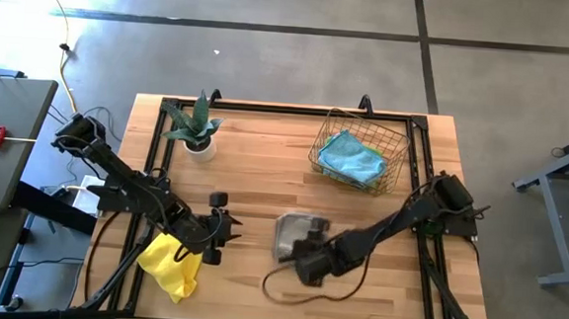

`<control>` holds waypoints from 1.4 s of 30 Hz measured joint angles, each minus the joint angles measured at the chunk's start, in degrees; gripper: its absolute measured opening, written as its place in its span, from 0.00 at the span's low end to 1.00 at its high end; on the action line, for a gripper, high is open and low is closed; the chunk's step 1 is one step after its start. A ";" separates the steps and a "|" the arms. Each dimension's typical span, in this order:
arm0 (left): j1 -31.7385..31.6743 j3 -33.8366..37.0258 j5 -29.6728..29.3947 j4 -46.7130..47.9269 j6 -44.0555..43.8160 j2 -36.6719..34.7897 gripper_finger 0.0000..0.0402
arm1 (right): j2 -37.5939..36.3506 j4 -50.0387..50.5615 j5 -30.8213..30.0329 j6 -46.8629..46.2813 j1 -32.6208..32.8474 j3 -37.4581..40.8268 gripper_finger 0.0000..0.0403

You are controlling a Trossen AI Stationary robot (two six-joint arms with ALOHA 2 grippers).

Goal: Fold microfiber towels
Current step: Put the folded gray microfiber towel into the wire basket

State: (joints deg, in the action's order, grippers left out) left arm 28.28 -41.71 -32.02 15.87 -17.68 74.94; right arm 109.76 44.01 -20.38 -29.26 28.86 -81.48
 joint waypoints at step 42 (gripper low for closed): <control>1.83 0.00 1.38 -0.71 1.44 0.02 0.33 | 16.28 -24.01 -9.74 2.06 -1.39 -0.36 0.30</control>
State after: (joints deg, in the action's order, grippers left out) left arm 30.11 -41.71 -30.63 15.16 -16.24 74.96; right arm 126.04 20.00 -30.12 -27.19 27.48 -81.84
